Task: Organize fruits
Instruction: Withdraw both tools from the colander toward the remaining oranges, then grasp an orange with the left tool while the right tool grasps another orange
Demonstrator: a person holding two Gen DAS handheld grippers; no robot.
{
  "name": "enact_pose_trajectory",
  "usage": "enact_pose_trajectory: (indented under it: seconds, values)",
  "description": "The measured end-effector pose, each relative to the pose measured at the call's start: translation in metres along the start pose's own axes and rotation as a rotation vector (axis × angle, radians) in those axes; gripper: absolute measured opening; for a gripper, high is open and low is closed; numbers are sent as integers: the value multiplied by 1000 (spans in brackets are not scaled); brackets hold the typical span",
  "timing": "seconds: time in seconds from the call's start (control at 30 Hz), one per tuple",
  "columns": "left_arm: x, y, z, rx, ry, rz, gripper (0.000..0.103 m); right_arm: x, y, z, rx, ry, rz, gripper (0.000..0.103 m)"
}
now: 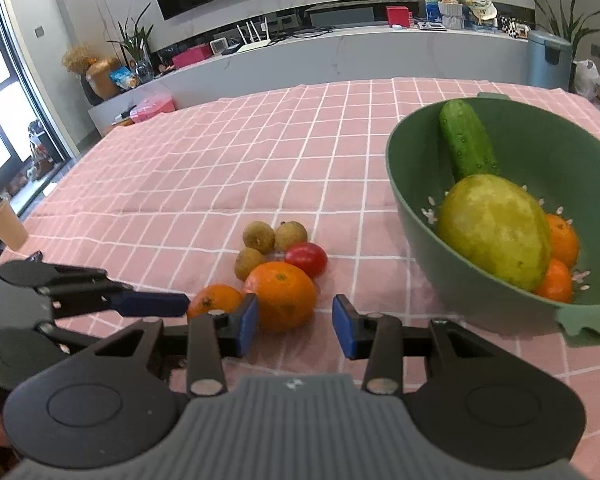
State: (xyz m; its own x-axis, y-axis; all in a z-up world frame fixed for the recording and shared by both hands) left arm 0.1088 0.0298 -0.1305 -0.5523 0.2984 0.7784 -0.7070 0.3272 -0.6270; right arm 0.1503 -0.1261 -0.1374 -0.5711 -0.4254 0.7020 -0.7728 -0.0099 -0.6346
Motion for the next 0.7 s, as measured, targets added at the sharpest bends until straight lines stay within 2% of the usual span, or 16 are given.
enact_pose_trajectory:
  seconds: [0.17, 0.33, 0.53, 0.6, 0.7]
  values:
    - [0, -1, -1, 2, 0, 21, 52, -9, -2, -2, -23, -27, -6, 40]
    - [-3, -1, -2, 11, 11, 34, 51, -17, -2, -1, -58, -46, -20, 47]
    - [-4, -2, -4, 35, 25, 34, 50, -24, -2, 2, -96, -62, -32, 47]
    - [-3, -2, -3, 33, 24, 35, 50, -24, -2, 2, -94, -58, -33, 42]
    - [-2, -1, 0, 18, 8, 35, 49, -24, -1, 1, -86, -53, -27, 40]
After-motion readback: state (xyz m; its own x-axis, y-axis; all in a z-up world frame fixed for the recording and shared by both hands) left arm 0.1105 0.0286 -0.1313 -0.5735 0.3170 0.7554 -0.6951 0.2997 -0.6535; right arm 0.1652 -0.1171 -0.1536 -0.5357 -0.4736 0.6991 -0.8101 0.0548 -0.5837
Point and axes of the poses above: each gripper's, at about its wrist camera, not at the fingertips, and x roughly against the way its jaws point, z to its right, y to its underside, the point moved 4 cm from there along -x, roughly the way its jaws point, and after that the axes turned 6 degrees about -x, right-handed, at the moved point
